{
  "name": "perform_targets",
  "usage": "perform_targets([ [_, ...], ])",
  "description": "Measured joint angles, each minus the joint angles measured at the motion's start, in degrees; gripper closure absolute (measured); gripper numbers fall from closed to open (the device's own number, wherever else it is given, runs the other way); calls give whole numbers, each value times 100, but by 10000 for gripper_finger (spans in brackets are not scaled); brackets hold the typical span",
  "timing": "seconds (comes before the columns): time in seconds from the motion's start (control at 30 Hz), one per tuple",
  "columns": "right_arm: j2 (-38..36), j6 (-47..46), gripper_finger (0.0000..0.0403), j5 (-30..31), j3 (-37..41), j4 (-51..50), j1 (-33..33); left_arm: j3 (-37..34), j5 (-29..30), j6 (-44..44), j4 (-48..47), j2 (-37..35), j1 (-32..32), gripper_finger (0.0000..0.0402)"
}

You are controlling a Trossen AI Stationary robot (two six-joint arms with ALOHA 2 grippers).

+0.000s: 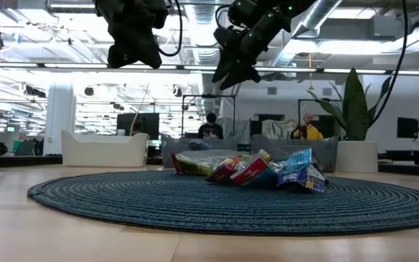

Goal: Pick and place Granola Bars by type
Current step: Put the blue granola bar into the middle black bin

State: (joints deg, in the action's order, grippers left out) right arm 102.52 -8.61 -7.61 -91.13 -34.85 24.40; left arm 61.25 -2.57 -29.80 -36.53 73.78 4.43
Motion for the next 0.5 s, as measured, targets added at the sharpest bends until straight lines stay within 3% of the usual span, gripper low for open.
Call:
perform_targets([
  [0.27, -11, 97, 201, -1974, 0, -1546, -192, -2, 48, 0, 2, 0, 0, 372],
  [0.5, -15, 393, 204, -2171, 0, -2956, -914, -1, 153, -2, 5, 0, 0, 372],
])
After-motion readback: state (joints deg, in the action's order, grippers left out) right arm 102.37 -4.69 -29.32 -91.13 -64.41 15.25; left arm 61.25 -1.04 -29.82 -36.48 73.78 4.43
